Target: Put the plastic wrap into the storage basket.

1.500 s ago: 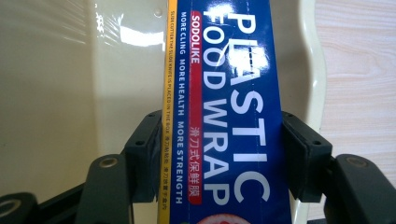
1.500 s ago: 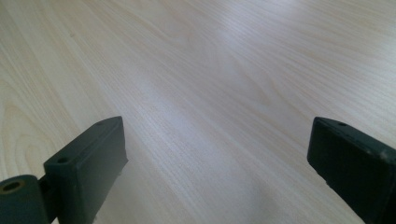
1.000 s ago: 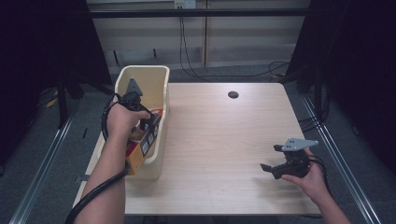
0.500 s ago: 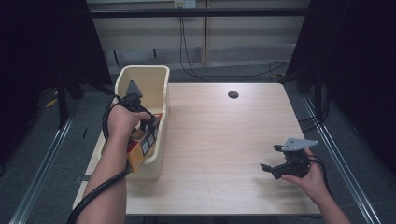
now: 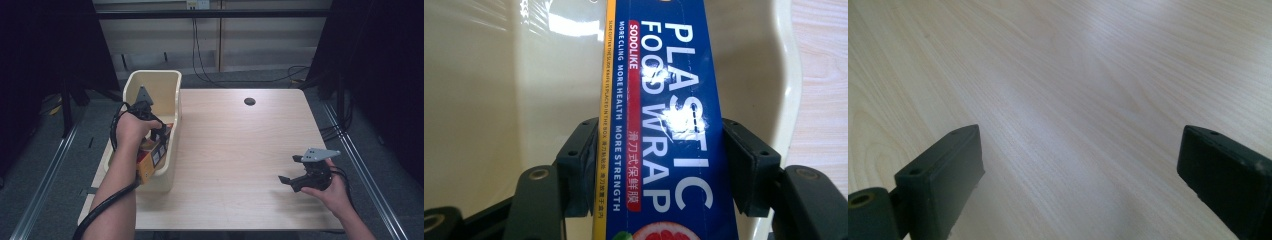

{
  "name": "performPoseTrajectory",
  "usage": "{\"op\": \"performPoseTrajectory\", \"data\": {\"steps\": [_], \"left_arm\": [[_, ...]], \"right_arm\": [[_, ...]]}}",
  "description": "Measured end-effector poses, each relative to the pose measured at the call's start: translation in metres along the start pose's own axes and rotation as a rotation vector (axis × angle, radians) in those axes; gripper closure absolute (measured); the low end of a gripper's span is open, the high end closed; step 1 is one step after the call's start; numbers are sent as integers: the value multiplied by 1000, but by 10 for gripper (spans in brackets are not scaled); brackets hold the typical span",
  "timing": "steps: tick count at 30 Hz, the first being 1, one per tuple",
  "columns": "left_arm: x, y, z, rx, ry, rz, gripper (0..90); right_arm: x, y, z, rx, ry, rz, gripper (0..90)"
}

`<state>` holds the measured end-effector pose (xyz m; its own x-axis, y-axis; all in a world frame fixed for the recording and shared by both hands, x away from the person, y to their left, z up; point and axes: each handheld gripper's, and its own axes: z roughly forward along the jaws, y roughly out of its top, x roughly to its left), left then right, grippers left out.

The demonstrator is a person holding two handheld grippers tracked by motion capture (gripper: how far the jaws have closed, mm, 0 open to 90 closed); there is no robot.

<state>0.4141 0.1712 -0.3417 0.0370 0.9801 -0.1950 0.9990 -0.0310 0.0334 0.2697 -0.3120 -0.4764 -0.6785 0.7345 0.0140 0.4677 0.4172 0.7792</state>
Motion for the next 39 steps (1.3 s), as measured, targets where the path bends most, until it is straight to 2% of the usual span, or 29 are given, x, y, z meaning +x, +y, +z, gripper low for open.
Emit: {"op": "performPoseTrajectory", "data": {"steps": [2,6,13,17,23,25,32,39], "left_arm": [[0,1,0,8,-5,-6,392],[-1,0,0,-6,-7,-13,386],[1,-1,-6,-14,-41,-4,370],[1,-2,-12,-31,-63,-23,354],[-3,-2,-20,-70,-61,-5,270],[-3,-2,-23,-77,-67,19,228],[-4,-2,-31,-132,-82,58,139],[-9,-3,-39,-155,-106,80,102]], "right_arm": [[0,0,0,0,0,0,45],[0,0,0,2,3,1,45],[1,0,0,7,14,0,45],[1,1,0,7,14,2,45],[1,1,-1,3,7,-1,45],[1,1,-1,-1,4,-6,45],[1,1,-1,0,0,-5,45],[1,1,-1,-1,2,-6,45]]}}
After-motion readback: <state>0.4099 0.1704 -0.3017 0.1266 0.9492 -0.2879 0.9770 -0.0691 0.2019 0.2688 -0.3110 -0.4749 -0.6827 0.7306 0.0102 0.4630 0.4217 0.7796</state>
